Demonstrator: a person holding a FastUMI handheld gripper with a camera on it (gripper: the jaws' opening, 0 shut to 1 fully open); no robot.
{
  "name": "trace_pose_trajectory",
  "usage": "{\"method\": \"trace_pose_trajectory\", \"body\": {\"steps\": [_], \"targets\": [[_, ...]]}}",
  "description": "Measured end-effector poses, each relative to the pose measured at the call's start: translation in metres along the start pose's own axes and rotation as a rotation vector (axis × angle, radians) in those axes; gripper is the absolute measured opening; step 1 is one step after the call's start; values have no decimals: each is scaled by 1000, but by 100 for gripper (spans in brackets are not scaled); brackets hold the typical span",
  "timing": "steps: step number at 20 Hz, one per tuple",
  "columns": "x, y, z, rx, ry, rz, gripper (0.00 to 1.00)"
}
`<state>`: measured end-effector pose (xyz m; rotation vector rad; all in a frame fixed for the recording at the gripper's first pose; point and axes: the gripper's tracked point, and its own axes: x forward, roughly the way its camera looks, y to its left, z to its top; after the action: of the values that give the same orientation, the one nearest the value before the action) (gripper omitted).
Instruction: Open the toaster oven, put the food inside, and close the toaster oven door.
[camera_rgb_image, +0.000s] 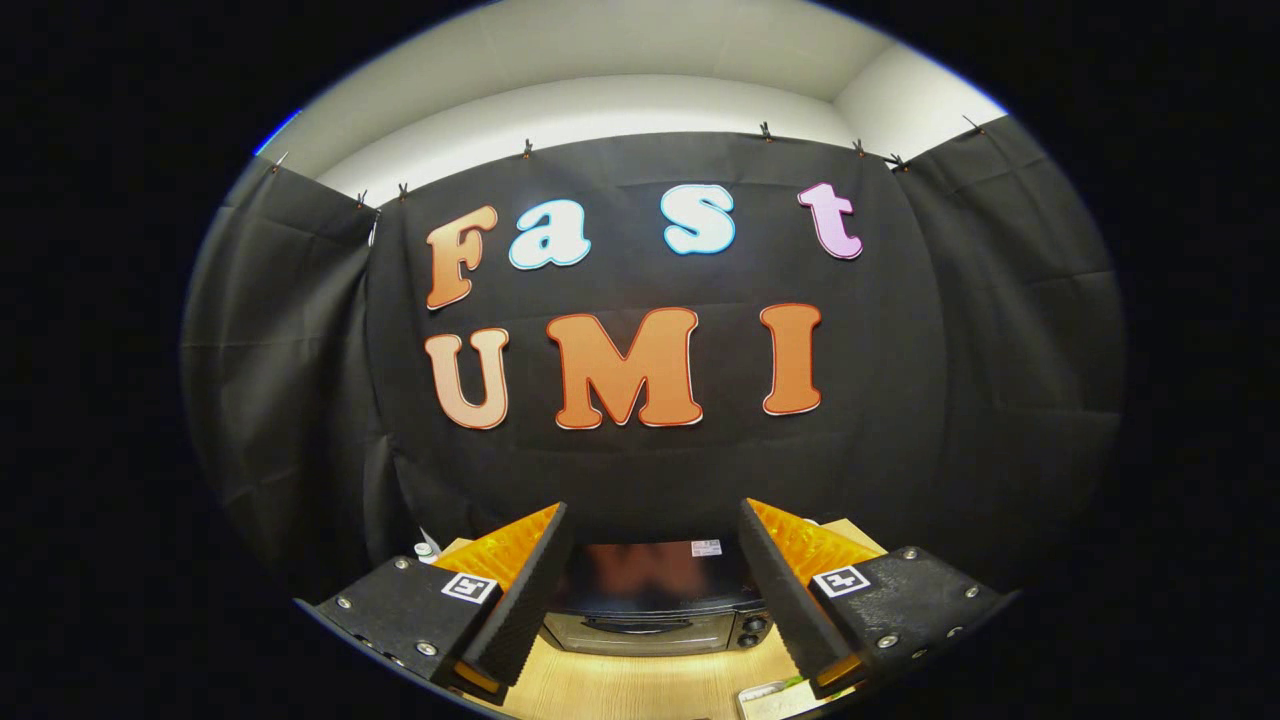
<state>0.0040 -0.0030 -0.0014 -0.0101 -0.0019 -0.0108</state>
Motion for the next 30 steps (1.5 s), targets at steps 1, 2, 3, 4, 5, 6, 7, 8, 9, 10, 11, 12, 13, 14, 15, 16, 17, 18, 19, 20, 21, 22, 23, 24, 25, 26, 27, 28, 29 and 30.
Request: {"method": "trace_pose_trajectory", "body": {"steps": [1, 2, 3, 4, 5, 6, 7, 8, 9, 10, 11, 12, 13, 14, 15, 16, 17, 18, 19, 20, 21, 22, 23, 24, 25, 26, 27, 28, 29, 30], "targets": [[1, -1, 0, 3, 2, -1, 99], [2, 0, -1, 6, 5, 0, 99], [2, 0, -1, 11, 7, 4, 99], [3, -1, 0, 17, 3, 7, 99], [4, -2, 2, 21, 1, 4, 99], [5, -5, 2, 22, -3, 0, 99], [5, -6, 3, 22, -5, -4, 99], [6, -7, 2, 20, -7, -5, 99], [8, -7, 2, 18, -7, -6, 99], [11, -8, -2, 18, -4, -7, 99], [14, -7, -6, 18, 2, -7, 99], [19, -7, -11, 20, 6, -8, 99], [25, -5, -17, 21, 11, -11, 99], [31, -5, -26, 16, 21, -19, 99], [37, -2, -36, 7, 39, -20, 99], [43, 3, -46, -2, 52, -18, 99], [51, 7, -54, -11, 61, -15, 99], [59, 10, -64, -22, 71, -13, 99], [66, 14, -76, -33, 88, -11, 99], [74, 16, -89, -38, 108, -9, 99], [82, 17, -104, -40, 130, -10, 99], [91, 17, -118, -41, 152, -14, 99], [99, 17, -133, -43, 178, -14, 99], [107, 16, -149, -50, 204, -17, 99], [113, 15, -164, -64, 232, -21, 99], [119, 13, -180, -80, 260, -28, 99], [124, 12, -193, -87, 285, -31, 99], [129, 13, -205, -87, 307, -27, 99], [134, 14, -216, -82, 328, -25, 99], [138, 14, -227, -80, 348, -24, 99]]}}
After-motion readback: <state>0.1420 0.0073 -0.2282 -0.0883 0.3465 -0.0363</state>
